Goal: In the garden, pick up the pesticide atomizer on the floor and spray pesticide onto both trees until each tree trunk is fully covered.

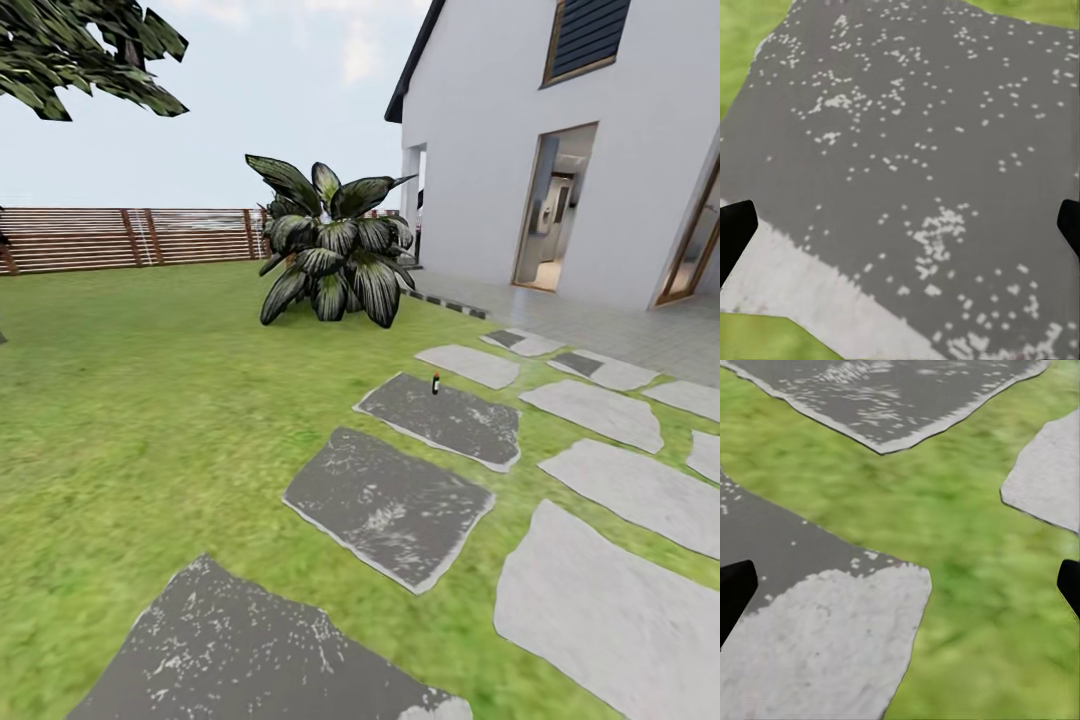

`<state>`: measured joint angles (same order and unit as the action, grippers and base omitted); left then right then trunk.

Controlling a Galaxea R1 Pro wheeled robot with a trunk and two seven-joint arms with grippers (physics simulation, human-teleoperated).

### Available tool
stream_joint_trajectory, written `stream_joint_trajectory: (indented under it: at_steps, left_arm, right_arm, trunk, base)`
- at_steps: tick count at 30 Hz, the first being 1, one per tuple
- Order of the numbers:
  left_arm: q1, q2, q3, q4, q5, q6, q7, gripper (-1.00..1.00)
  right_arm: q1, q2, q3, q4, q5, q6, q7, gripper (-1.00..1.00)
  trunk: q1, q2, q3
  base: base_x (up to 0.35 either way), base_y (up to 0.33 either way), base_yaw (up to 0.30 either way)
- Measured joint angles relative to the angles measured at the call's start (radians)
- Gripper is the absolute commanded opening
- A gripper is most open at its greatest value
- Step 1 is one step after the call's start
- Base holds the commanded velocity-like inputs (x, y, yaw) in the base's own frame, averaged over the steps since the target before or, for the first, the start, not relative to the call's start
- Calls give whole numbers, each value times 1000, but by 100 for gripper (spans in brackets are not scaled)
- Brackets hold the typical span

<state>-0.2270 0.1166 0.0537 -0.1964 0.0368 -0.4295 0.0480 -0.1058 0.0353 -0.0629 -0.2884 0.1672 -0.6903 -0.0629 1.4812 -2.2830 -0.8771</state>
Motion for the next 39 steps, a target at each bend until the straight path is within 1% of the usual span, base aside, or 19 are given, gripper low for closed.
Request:
stream_joint_trajectory:
  at_steps: [39]
  left_arm:
    - [0, 0, 0, 0, 0, 1, 1, 100]
  right_arm:
    - [0, 0, -1, 0, 0, 0, 0, 100]
  trunk:
    - [0, 0, 0]
  base:
    - [339, 0, 0]
